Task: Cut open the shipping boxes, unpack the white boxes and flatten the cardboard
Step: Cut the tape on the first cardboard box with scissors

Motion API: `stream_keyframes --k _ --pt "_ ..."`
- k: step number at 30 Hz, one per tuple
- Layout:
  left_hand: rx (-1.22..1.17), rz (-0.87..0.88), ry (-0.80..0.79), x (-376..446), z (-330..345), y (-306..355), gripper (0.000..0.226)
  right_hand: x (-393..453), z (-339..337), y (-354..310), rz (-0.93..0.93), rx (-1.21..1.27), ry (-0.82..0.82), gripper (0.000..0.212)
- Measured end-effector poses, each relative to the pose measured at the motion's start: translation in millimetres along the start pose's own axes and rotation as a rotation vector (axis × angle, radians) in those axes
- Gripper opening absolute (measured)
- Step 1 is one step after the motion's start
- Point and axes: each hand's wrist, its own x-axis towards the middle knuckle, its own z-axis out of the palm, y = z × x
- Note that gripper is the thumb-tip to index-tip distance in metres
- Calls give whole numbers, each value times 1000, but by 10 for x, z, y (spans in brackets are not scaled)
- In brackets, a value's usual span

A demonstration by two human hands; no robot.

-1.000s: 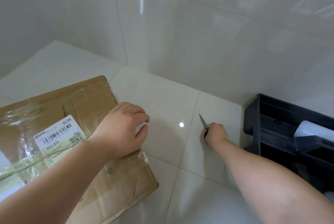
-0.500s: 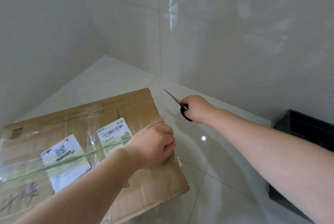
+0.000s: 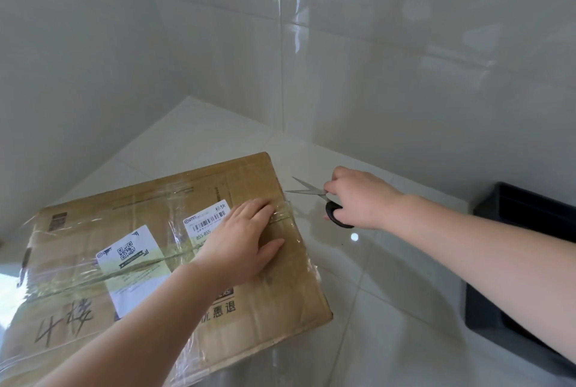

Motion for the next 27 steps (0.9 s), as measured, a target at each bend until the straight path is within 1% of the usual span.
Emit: stream_keyframes --k 3,5,8,11,13,17,20,25,27 --pt "2 19 -26 35 -10 13 64 -143 12 -10 14 -14 35 24" --pt "-19 36 -33 69 -46 26 60 -281 65 -23 -4 12 26 22" --pt "-56 76 -18 145 -116 61 47 -519 175 -75 -14 97 16 23" --pt "-32 133 -67 215 -146 109 48 -692 263 -117 -8 101 9 20" --pt "-5 145 -82 259 -149 116 51 -758 294 -121 3 81 11 17" --pt "5 128 -45 353 -143 66 51 -807 322 -62 -24 30 -10 14" --pt "32 131 -76 350 -150 52 50 -873 360 -79 -43 -33 -31 13" --pt "23 91 -55 275 -194 22 48 -1000 478 -203 -71 -175 -17 21" --pt "19 96 -53 260 -187 8 46 -1017 495 -228 -74 -229 3 19"
